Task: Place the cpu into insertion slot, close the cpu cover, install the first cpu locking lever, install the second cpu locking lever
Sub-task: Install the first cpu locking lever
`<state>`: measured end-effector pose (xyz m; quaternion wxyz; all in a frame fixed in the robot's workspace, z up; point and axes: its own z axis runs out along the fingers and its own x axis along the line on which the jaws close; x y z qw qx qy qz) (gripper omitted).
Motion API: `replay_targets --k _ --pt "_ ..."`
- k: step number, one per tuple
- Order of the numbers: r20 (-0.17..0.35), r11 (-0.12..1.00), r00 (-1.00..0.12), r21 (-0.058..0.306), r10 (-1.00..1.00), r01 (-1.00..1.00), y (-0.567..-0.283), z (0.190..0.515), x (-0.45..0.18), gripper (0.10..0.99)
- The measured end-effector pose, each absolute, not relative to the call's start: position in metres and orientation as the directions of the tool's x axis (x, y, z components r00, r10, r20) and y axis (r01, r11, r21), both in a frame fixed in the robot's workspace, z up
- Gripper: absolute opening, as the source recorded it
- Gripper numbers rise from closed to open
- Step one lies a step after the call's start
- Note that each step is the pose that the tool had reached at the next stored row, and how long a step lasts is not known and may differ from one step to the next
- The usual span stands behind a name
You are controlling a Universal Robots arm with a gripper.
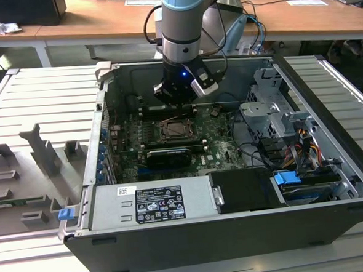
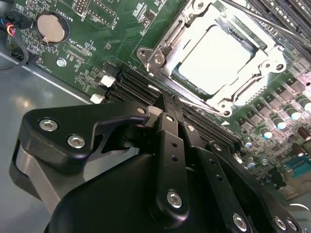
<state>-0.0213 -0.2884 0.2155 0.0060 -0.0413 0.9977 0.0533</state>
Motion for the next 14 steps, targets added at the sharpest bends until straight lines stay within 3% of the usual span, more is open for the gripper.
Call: replay_targets --k 14 --pt "-0.014 0.992 -0.997 0.1 -0.082 -0.083 -0.2885 0.2047 -0.0181 0.106"
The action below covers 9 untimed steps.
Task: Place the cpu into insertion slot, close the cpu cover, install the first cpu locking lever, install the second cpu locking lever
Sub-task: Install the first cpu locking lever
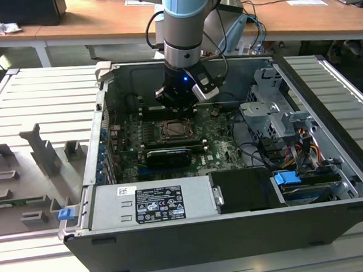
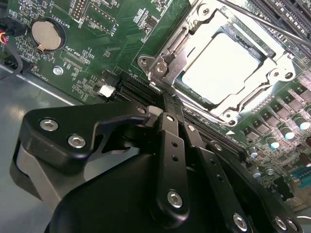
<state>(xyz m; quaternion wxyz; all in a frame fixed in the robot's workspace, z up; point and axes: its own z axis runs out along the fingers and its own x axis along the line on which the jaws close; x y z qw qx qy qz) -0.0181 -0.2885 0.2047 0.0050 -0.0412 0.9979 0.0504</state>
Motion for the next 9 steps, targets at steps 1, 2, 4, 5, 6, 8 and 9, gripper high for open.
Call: replay_targets --k 1,2,4,5,6,8,9 --pt "-0.014 0.992 -0.997 0.1 -0.082 -0.083 -0.2885 0.2047 -0.0181 0.106" --pt "-0.014 0.992 -0.997 0.099 -0.082 -0.083 -0.2884 0.2045 -0.0181 0.106" --pt "-0.014 0.992 -0.997 0.096 -0.082 -0.083 -0.2885 0.2038 -0.0182 0.106" --pt "-0.013 0.992 -0.997 0.093 -0.082 -0.083 -0.2885 0.203 -0.0182 0.106" --pt "-0.014 0.992 -0.997 0.092 -0.082 -0.083 -0.2883 0.2016 -0.0181 0.106" --pt "-0.013 0.992 -0.997 0.09 -0.082 -0.083 -0.2885 0.2012 -0.0181 0.106" --pt "-0.013 0.992 -0.997 0.091 -0.082 -0.083 -0.2884 0.2021 -0.0181 0.106"
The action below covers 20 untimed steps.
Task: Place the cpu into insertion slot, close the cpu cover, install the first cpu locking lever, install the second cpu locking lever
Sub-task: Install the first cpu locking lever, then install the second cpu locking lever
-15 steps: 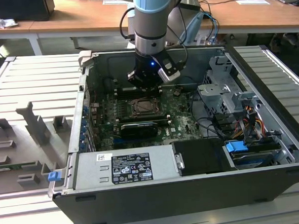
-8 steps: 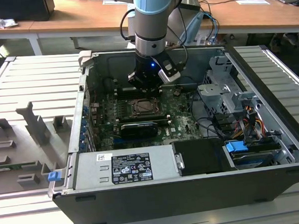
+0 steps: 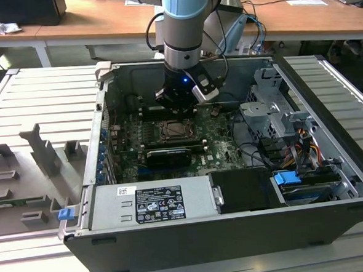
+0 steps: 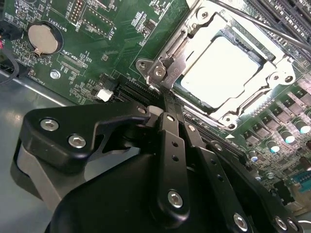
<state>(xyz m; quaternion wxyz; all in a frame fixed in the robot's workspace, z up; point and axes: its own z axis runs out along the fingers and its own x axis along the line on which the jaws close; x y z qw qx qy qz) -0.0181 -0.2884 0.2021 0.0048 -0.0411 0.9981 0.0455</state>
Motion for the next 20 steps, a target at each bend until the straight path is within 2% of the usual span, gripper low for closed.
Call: replay_targets --k 3,20 --pt "-0.013 0.992 -0.997 0.091 -0.082 -0.083 -0.288 0.214 -0.018 0.106" --pt "-0.013 0.992 -0.997 0.091 -0.082 -0.083 -0.297 0.215 -0.018 0.106"
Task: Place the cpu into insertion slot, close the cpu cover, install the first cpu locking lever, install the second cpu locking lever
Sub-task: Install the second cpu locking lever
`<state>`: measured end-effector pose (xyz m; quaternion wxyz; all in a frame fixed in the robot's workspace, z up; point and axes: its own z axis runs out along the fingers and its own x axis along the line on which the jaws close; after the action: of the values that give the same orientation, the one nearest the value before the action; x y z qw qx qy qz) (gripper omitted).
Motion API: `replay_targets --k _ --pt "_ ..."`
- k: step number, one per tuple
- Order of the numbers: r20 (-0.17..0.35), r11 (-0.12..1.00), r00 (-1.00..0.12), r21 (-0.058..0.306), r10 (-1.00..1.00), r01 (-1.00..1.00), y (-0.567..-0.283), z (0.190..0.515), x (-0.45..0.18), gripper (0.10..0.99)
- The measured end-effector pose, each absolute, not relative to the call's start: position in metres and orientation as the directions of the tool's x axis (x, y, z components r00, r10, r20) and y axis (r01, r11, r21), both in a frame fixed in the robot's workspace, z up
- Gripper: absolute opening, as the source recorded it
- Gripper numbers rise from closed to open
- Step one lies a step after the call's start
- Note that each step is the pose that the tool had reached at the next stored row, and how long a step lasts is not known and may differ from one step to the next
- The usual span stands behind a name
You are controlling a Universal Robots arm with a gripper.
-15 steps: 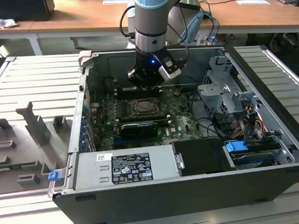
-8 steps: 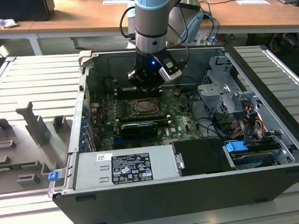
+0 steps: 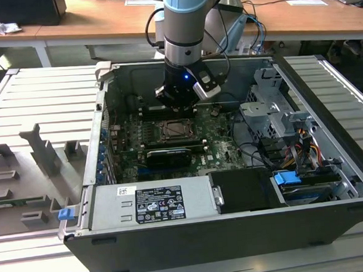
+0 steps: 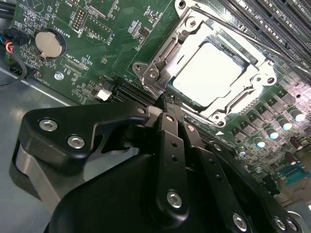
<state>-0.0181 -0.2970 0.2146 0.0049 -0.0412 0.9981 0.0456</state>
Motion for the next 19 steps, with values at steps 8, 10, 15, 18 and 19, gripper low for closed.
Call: replay_targets --k 8,10,15,18,19 --pt "-0.013 0.992 -0.997 0.09 -0.082 -0.083 -0.3 0.215 -0.018 0.106" --pt "-0.014 0.992 -0.997 0.091 -0.082 -0.083 -0.3 0.224 -0.018 0.106" --pt "-0.013 0.993 -0.997 0.089 -0.082 -0.083 -0.301 0.243 -0.018 0.106" --pt "-0.013 0.993 -0.997 0.089 -0.082 -0.083 -0.308 0.243 -0.018 0.106" --pt "-0.013 0.993 -0.997 0.089 -0.082 -0.083 -0.312 0.242 -0.018 0.106"
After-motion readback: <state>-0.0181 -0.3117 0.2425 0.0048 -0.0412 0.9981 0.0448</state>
